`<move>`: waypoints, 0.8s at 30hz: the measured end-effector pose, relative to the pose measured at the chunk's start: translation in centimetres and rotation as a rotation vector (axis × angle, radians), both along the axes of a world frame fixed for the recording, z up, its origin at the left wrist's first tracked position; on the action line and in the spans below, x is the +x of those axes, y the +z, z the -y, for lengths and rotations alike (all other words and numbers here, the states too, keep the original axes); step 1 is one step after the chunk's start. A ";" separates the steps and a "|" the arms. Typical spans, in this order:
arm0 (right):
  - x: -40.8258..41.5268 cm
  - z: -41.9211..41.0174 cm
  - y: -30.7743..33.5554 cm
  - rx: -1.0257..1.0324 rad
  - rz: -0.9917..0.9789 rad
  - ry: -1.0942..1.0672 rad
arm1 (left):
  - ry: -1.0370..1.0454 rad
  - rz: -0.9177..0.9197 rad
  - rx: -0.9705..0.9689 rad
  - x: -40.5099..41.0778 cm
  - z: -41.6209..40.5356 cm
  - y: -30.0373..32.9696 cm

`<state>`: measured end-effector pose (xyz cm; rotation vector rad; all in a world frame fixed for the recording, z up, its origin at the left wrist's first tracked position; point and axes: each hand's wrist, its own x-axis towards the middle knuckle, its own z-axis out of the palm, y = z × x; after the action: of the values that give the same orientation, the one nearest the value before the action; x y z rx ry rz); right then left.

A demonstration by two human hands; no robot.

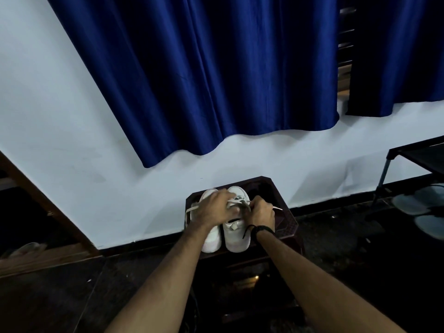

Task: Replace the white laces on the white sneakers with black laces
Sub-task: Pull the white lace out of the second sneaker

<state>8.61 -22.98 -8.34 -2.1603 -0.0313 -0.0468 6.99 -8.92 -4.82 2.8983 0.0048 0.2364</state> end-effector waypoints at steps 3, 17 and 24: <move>-0.1 -0.4 -0.1 -0.023 0.012 0.005 | 0.019 0.087 0.134 0.8 0.4 -1.5; -0.4 -1.1 0.1 -0.084 0.004 0.005 | 0.849 0.794 -1.137 -0.8 -5.2 0.6; -0.2 -1.4 -0.3 -0.097 0.035 -0.026 | 0.646 0.506 -0.180 -2.0 -2.0 -0.7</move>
<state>8.40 -21.61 -8.65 -2.2570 -0.0264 -0.0999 5.03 -6.93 -5.57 2.4841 0.8260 1.0043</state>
